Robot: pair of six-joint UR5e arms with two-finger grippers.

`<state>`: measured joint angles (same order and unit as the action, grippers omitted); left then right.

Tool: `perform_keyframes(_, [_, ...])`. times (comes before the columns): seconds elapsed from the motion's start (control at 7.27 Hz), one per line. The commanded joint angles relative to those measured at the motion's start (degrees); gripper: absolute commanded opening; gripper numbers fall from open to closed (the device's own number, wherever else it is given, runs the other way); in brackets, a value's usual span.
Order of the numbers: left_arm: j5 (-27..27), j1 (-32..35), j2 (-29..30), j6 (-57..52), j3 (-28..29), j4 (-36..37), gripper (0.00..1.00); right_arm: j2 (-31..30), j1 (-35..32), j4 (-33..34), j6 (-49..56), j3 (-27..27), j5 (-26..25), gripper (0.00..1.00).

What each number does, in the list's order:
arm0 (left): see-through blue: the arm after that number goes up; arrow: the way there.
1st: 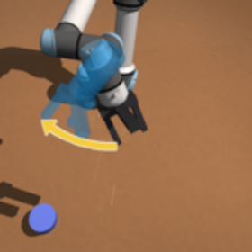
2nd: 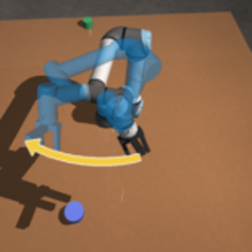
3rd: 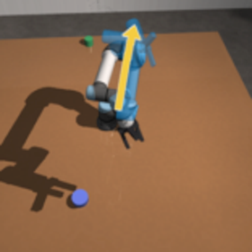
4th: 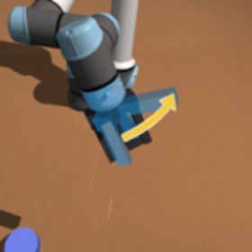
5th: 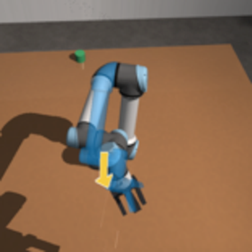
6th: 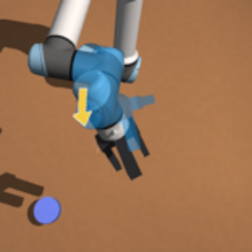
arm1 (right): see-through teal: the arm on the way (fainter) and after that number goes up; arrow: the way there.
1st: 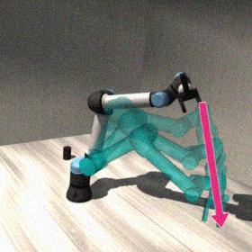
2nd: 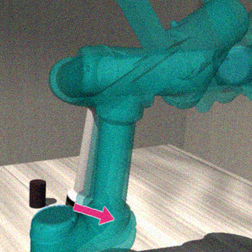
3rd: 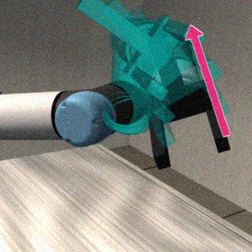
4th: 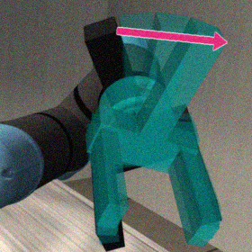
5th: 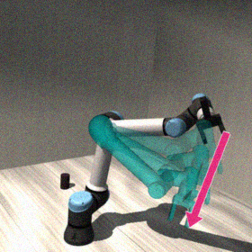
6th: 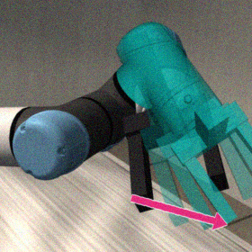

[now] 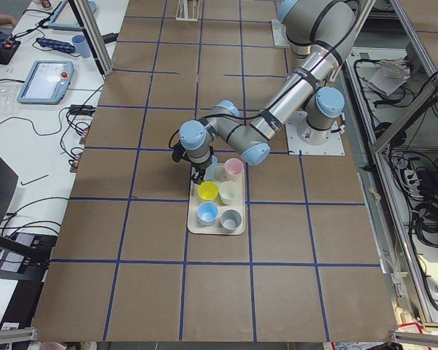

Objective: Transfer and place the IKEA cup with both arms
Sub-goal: 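Lower the cup into the tray and open the left gripper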

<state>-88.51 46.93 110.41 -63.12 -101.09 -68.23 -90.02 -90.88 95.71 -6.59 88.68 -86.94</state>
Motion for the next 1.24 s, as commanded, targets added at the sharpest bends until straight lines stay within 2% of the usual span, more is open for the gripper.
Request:
perform_keyframes(0.0, [0.18, -0.26, -0.37, 0.62, 0.28, -1.90, 0.92, 0.02, 0.00, 0.00, -0.01, 0.00, 0.02, 1.00])
perform_keyframes(0.41, [0.27, 0.70, -3.26, 1.76, 1.41, -4.87, 0.93, 0.10, 0.00, 0.00, -0.01, 0.00, 0.02, 1.00])
perform_keyframes(0.69, [0.10, 8.83, -6.16, 9.98, 9.46, -15.30, 0.97, 0.10, 0.00, 0.00, -0.09, 0.00, 0.10, 1.00])
perform_keyframes(0.83, [-0.08, 14.01, -7.48, 16.38, 12.55, -17.62, 1.00, 0.10, 0.00, 0.00, -0.01, 0.00, 0.10, 1.00])
perform_keyframes(1.1, [-0.08, 24.65, -10.90, 30.26, 13.38, -18.61, 1.00, 0.10, 0.00, 0.00, -0.09, 0.00, 0.10, 1.00])
